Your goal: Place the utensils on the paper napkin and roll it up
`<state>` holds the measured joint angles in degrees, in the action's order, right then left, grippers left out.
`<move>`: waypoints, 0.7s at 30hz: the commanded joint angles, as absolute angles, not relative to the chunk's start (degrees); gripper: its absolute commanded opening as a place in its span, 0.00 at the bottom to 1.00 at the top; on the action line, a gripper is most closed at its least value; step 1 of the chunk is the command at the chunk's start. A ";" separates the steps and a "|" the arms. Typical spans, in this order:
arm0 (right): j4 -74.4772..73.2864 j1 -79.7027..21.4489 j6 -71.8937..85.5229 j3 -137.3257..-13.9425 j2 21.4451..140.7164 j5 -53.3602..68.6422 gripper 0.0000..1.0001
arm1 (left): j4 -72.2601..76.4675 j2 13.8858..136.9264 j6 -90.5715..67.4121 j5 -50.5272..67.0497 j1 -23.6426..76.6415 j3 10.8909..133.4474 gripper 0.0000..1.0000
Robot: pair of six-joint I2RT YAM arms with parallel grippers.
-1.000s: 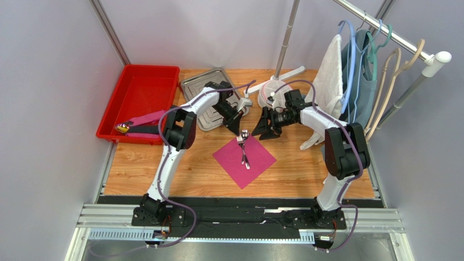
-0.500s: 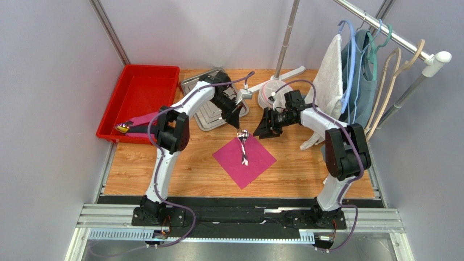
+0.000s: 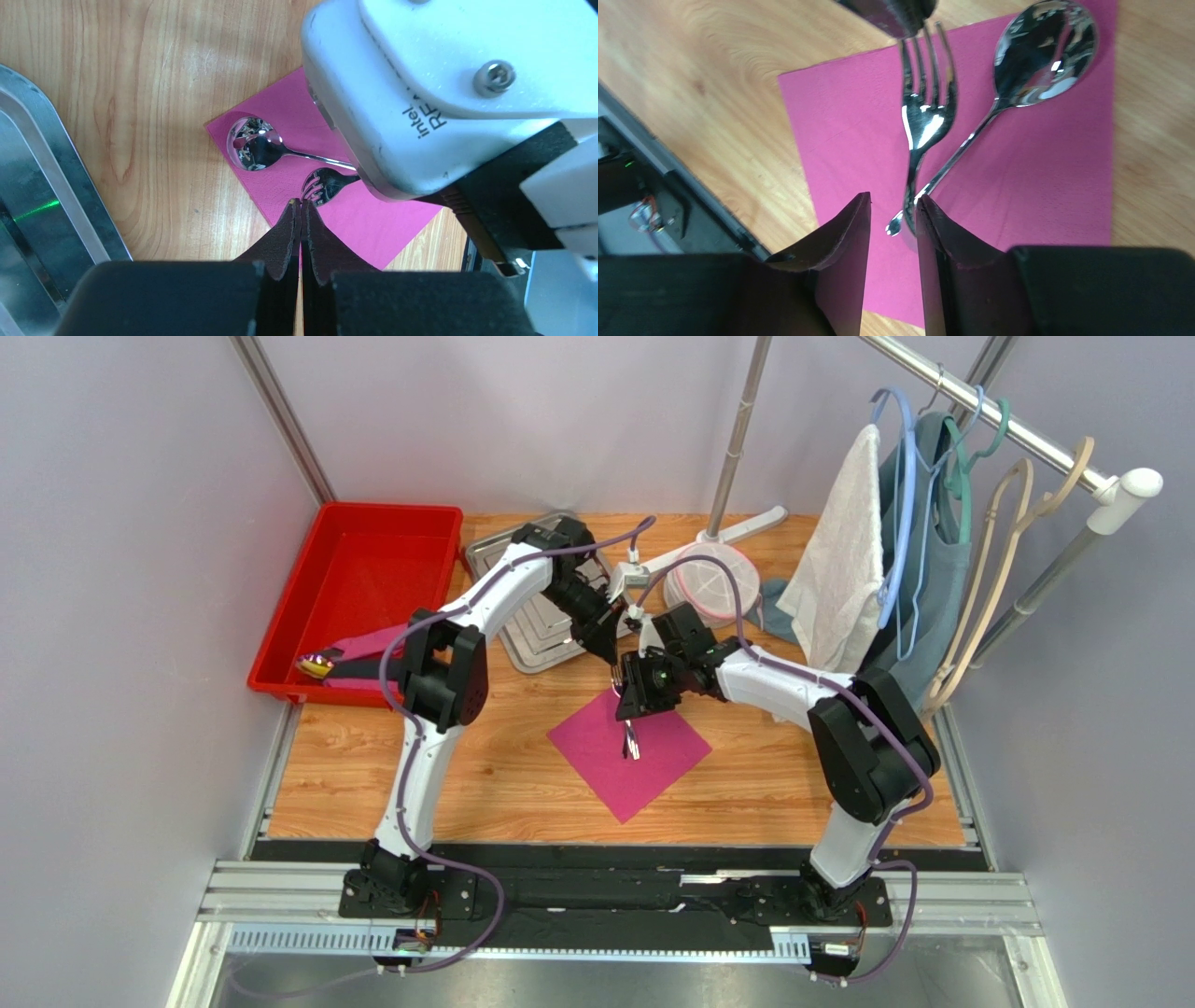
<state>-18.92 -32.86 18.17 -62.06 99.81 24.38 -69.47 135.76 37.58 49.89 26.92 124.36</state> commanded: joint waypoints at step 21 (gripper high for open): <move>-17.66 -34.37 20.92 -67.32 102.48 16.52 0.08 | -69.96 136.05 37.44 51.94 27.07 127.44 0.00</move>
